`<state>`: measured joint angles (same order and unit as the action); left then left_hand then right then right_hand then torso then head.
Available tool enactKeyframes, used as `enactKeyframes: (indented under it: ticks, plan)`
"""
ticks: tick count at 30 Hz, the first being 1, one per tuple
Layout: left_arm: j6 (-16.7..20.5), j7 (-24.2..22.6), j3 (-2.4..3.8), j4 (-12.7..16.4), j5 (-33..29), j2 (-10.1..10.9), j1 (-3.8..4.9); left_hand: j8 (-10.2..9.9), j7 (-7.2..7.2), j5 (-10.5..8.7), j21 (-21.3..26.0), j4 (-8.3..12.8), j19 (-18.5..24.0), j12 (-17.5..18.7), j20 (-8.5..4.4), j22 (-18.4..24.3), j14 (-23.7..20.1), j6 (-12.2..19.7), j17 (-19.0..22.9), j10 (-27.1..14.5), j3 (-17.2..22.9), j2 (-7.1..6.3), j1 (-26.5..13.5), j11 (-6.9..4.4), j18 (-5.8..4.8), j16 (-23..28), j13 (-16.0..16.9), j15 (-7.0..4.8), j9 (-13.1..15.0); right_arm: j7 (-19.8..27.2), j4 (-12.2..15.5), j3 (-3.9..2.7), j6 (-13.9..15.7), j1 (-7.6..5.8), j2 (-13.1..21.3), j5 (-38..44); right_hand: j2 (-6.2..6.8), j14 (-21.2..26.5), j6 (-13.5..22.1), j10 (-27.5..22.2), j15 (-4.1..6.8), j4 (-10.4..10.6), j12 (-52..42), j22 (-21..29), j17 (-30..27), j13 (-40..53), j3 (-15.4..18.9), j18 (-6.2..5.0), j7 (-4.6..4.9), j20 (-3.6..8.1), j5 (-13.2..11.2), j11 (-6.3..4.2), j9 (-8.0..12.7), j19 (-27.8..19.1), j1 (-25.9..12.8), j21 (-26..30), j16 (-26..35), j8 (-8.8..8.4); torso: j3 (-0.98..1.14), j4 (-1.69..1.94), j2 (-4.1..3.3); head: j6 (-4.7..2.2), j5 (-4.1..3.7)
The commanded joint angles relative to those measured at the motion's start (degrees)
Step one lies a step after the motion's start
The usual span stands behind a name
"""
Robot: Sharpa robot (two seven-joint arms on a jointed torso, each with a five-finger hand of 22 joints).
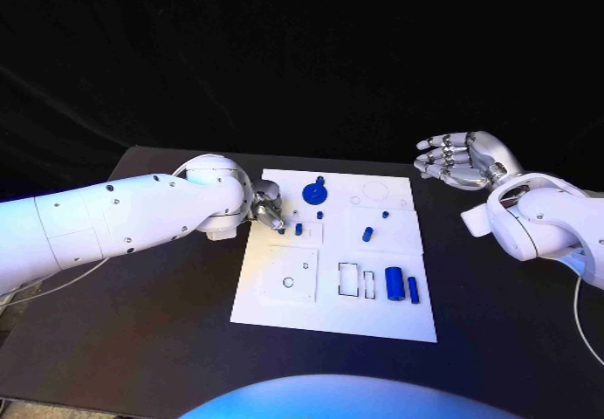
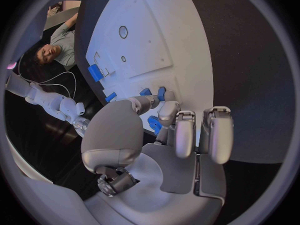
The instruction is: Assemble the parts on the task board
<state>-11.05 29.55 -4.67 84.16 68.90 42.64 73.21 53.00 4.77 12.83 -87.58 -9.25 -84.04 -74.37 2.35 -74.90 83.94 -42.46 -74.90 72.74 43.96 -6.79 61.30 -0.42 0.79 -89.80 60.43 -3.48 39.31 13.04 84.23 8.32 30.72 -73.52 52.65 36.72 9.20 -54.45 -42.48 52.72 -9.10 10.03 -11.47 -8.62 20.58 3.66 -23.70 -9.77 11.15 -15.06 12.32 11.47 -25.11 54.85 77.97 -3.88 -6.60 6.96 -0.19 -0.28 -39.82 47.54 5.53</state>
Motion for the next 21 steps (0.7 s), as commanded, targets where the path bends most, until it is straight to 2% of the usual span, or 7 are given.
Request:
enactKeyframes:
  ticks: [1,14,21]
  plan:
    - [-0.98,-0.41,-0.1,-0.03,-1.21,-0.44,-0.09,0.75,-1.25,-0.01,-0.36,8.3,-4.78,-0.43,-0.46,-11.88,6.06,-0.79,-15.1,0.72,8.66,0.04,-0.96,-0.26,0.0,-0.2,0.23,-0.67,0.48,0.59,-0.01,-0.01,-0.17,0.0,-0.08,0.02,-0.14,-0.32,-0.17,0.17,0.02,0.11,0.22,0.09,-0.1,-0.02,0.33,-0.74,3.94,0.0,0.28,0.19,0.09,0.39,-0.25,-0.08,0.33,-0.27,0.01,0.0,0.0,0.1,-0.11]
    - [-1.74,-0.02,-0.31,-0.79,-2.1,-1.05,-0.09,1.91,-2.04,-0.48,-0.7,7.18,-4.99,-0.57,-0.94,-12.42,6.06,-1.45,-15.1,1.43,7.05,0.04,-2.68,-0.9,-0.13,-0.2,0.5,-1.23,1.51,0.55,-0.02,-0.01,-0.21,0.01,0.0,-0.09,-0.18,-0.31,-0.18,0.17,-0.02,0.08,0.29,0.22,-0.23,-0.03,0.36,-0.72,4.05,-0.01,0.32,0.27,0.13,0.4,-0.24,-0.03,0.4,-0.31,-0.04,0.01,0.01,0.31,-0.23]
    - [-1.89,0.28,-0.39,-1.02,-2.46,-1.17,-0.09,1.99,-2.43,-0.66,-0.71,6.24,-5.01,-0.4,-1.29,-12.45,6.06,-1.55,-15.1,1.48,4.52,-0.79,-3.95,-1.23,-0.14,-0.2,0.33,-1.53,1.88,0.58,0.03,-0.01,-0.23,0.01,0.06,-0.17,-0.2,-0.26,-0.15,0.12,-0.07,0.06,0.38,0.32,-0.34,-0.04,0.4,-0.7,4.14,-0.04,0.33,0.34,0.18,0.39,-0.25,0.02,0.48,-0.36,-0.03,0.06,0.03,0.32,-0.33]
